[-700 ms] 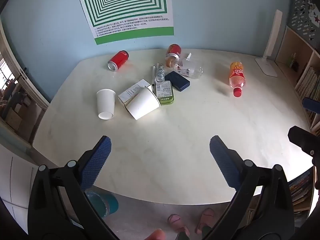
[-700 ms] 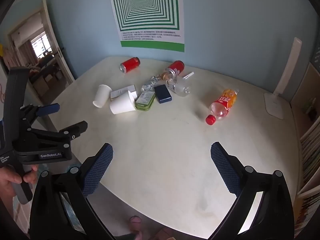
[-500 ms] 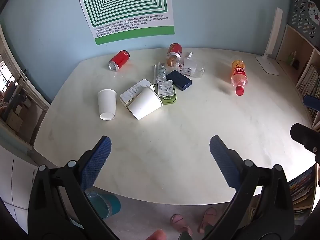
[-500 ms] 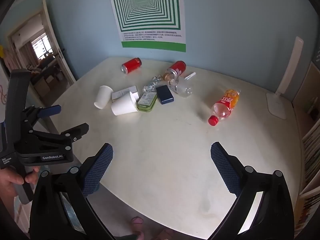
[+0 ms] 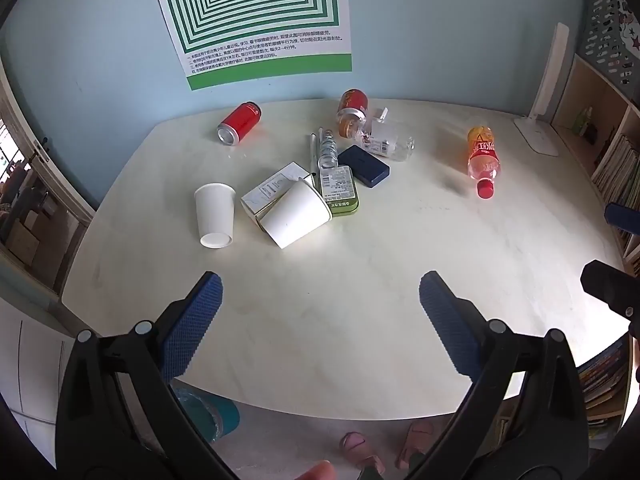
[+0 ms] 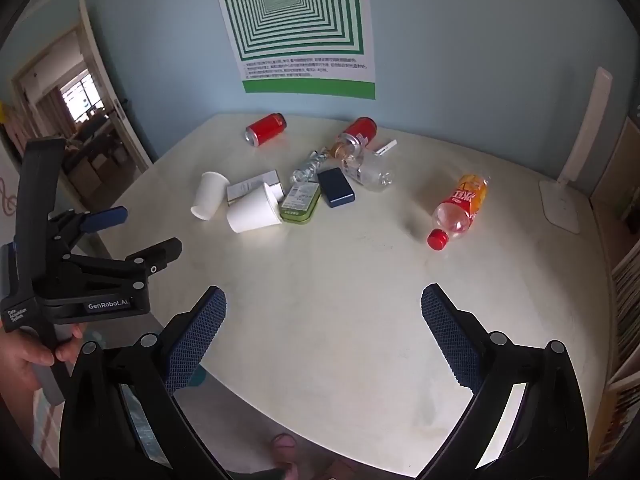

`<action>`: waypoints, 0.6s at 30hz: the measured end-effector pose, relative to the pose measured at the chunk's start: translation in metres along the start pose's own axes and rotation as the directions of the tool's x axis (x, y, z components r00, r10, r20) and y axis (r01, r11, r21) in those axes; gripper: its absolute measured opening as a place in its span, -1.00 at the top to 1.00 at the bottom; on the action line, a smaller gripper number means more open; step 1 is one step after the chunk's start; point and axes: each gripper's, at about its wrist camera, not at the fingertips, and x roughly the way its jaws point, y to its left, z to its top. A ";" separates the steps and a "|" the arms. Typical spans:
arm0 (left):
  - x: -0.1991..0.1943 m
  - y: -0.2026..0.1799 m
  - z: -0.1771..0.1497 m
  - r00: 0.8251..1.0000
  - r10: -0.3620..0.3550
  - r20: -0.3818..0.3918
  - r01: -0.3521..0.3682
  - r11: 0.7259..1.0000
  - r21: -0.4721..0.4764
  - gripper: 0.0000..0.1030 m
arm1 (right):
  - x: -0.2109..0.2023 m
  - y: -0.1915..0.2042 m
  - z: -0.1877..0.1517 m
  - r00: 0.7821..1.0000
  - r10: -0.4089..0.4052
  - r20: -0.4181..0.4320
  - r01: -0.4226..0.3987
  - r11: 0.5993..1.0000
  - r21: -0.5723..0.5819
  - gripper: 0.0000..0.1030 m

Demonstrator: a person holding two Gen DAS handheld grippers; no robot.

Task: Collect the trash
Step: 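Move both grippers toward the bottles on the table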

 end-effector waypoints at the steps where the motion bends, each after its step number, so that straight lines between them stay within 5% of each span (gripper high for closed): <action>1: 0.000 0.001 0.000 1.000 0.000 0.002 0.000 1.000 0.005 -0.88 | 0.000 0.000 0.001 1.000 -0.001 0.004 0.001 1.000 0.002 -0.89; 11: 0.018 0.009 0.007 0.999 -0.021 -0.030 0.022 0.999 0.037 -0.88 | 0.009 0.002 0.010 0.999 -0.026 0.027 0.025 1.000 0.016 -0.89; 18: 0.052 0.004 0.019 0.998 -0.022 -0.066 0.025 0.999 0.044 -0.88 | 0.042 -0.030 0.024 1.000 -0.016 -0.013 0.017 0.999 0.037 -0.89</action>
